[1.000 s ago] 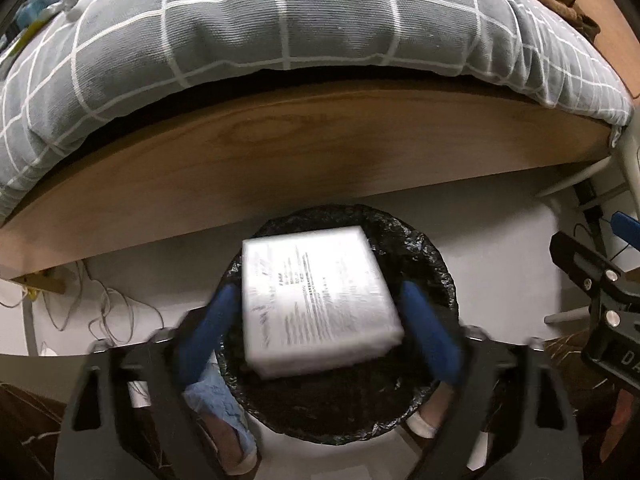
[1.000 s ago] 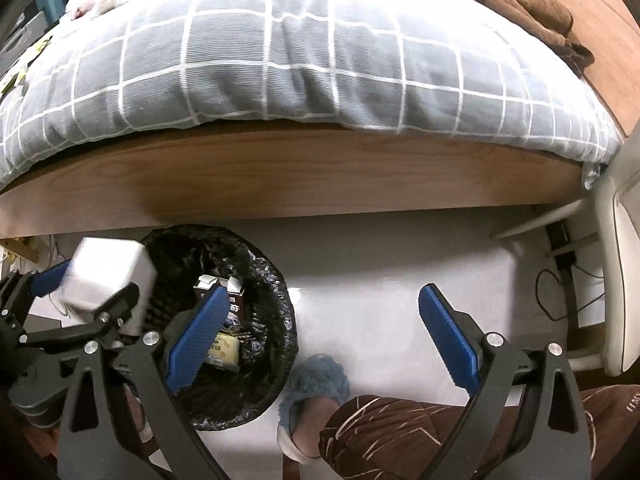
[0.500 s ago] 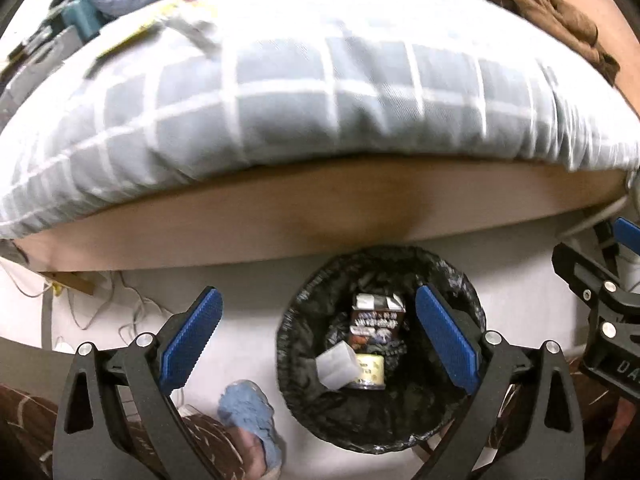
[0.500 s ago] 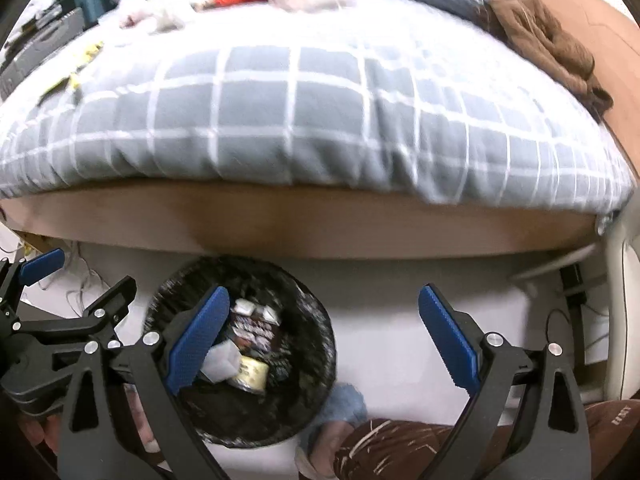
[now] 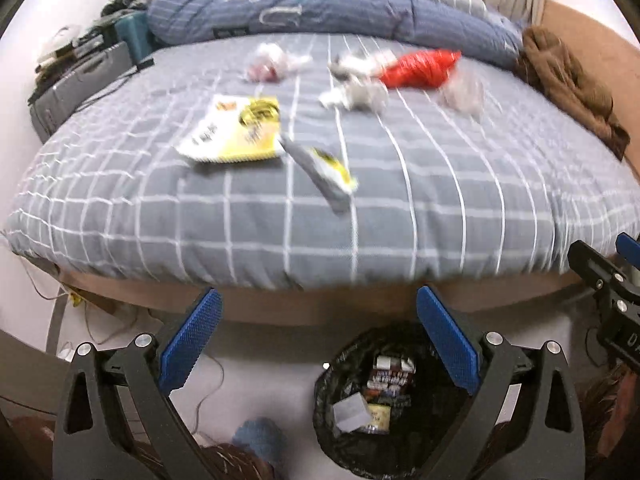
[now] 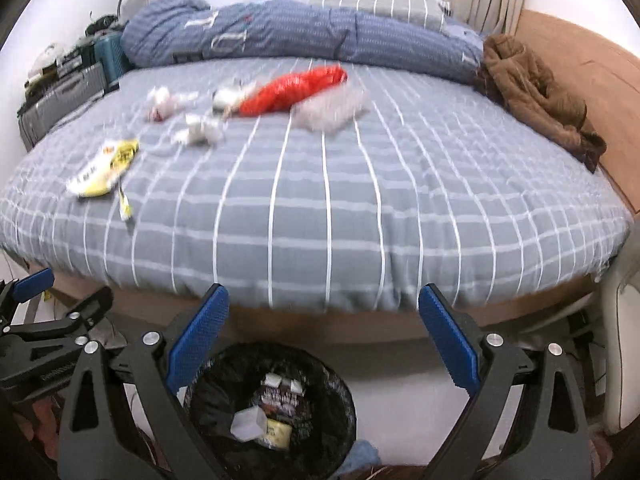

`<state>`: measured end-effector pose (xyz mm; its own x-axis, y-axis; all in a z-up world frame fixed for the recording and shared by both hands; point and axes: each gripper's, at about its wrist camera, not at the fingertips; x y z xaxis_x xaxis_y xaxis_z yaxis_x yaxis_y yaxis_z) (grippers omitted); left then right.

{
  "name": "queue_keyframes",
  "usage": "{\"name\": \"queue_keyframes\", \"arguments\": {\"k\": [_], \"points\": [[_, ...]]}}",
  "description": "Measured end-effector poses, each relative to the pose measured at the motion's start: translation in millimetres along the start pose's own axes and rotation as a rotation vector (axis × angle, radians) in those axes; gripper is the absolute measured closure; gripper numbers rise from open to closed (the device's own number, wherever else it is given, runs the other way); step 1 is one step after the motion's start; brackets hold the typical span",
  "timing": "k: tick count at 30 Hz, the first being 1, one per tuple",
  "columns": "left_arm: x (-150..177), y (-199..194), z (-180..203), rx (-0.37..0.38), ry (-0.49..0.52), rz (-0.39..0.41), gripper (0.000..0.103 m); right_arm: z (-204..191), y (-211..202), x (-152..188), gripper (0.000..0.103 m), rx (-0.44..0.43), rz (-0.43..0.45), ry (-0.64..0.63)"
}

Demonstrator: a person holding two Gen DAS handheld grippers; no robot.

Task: Collect trash
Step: 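Raise both tools back over the bed toward the remaining trash, then grasp the yellow snack packet with the left tool while the right tool grasps the bubble wrap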

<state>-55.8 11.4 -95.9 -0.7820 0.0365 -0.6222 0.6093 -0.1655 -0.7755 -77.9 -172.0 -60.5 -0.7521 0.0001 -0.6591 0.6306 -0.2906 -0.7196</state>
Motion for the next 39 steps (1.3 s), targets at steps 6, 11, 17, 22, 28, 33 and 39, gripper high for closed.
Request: {"name": "queue_keyframes", "arguments": {"k": [6, 11, 17, 22, 28, 33, 39], "points": [[-28, -8, -22, -0.017, -0.036, 0.03, 0.007, -3, -10, -31, 0.011, -0.016, 0.065, 0.017], [-49, -5, -42, -0.041, -0.076, 0.039, 0.007, -10, -4, -49, 0.011, -0.026, 0.071, 0.012], [-72, 6, -57, -0.052, -0.094, 0.026, 0.007, -16, 11, -71, 0.011, -0.034, 0.063, 0.017], [-91, 16, -61, -0.048, -0.096, 0.021, 0.007, -17, 31, -97, 0.011, -0.024, 0.062, 0.022], [-113, 37, -68, -0.059, -0.099, 0.006, 0.007, -14, 61, -126, 0.011, -0.008, 0.055, 0.031], [-129, 58, -79, -0.082, -0.104, -0.017, 0.007, -13, 97, -150, 0.012, -0.009, 0.027, 0.053], [-145, 79, -93, -0.09, -0.121, -0.039, 0.007, -13, 138, -170, 0.014, 0.017, 0.0, 0.059]]}}
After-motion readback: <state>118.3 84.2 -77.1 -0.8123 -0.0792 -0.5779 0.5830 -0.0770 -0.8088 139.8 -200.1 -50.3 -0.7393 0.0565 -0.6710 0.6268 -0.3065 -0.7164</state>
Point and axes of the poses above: each gripper's, at about its wrist camera, not at the fingertips, and y roughly the way its jaws point, z to its right, x to its underside, and after that the axes turned 8 degrees about x, right-handed
